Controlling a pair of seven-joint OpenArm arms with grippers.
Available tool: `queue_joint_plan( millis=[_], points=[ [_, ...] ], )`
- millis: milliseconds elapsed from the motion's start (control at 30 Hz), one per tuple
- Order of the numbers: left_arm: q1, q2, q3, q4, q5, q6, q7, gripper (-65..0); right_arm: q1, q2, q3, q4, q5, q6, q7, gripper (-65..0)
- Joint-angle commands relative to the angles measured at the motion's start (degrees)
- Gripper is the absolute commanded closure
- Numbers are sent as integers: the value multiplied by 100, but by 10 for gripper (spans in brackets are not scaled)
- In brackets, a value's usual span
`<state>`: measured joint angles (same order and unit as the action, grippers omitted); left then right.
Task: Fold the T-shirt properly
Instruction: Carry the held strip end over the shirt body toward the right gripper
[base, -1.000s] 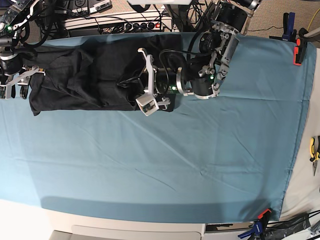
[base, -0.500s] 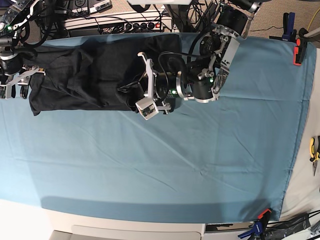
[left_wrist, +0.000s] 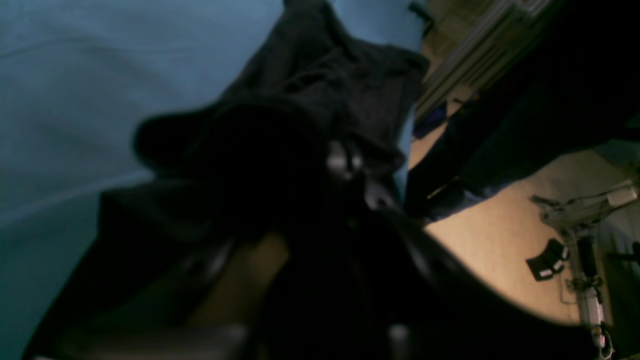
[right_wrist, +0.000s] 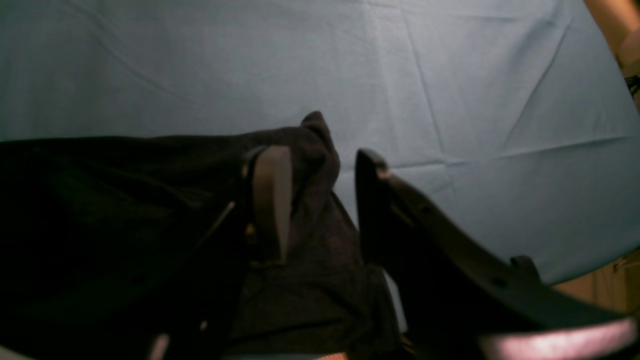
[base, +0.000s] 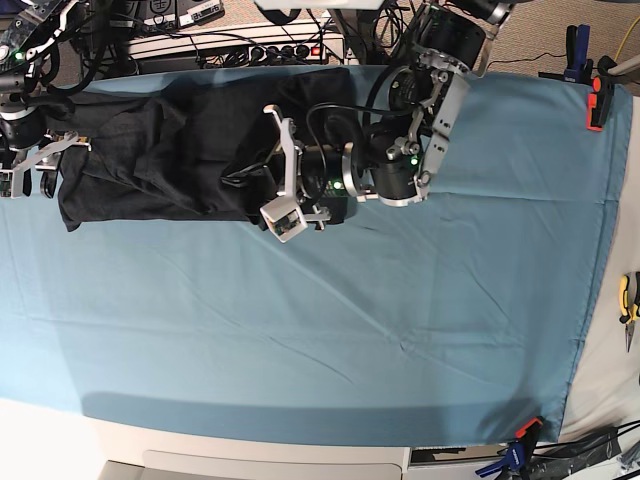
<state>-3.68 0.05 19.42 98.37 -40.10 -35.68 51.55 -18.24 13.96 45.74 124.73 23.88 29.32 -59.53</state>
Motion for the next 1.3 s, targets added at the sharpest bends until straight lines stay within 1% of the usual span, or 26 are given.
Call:
queue_joint_plan(
  millis=[0,200,400,467,500,533,567,600,700,800,867,1000,1067,1167,1267],
  points=[
    [-90,105,-2,87,-142,-42,-142,-100,13,81,35,83,35,-46,144,-221],
    [-85,122,-2,87,-52,-39,-144,-199,13,83,35,83,72,-44,144,-221],
    [9,120,-2,85,-39,-31,-140,-203,13,83,35,83,72,-46,146,-221],
    [-2,105,-4,83,247,15,-142,-201,13,83,35,83,72,-46,146,-221],
    [-15,76,-4,85,404,164,-138,-183,13,83,35,83,70,-46,144,-221],
    [-13,42,-4,83,553,380,-142,-142,13,83,35,83,70,-44,144,-221],
    [-13,-20,-4,85,688,573,-144,-77,13,83,35,83,72,-46,144,-221],
    [-11,-83,-4,85,828,643,-142,0,13,83,35,83,70,-44,144,-221],
    [-9,-306,-4,85,1193,754,-144,0,13,83,35,83,72,-46,146,-221],
    [35,-485,-4,83,1561,1130,-151,0,13,83,35,83,76,-46,146,-221],
    [111,-498,-4,83,1700,1268,-168,0,13,83,35,83,74,-46,146,-221],
    [310,-450,4,83,1694,1279,-321,0,13,81,35,83,181,-44,144,-221],
    [339,-455,85,57,1698,1279,-323,0,13,83,35,83,201,-44,142,-221],
    [330,-444,306,-114,1703,1279,-505,0,13,81,35,83,199,-44,142,-221],
    [295,-273,533,-380,1880,1279,-577,0,13,83,35,83,199,-44,140,-221]
  ],
)
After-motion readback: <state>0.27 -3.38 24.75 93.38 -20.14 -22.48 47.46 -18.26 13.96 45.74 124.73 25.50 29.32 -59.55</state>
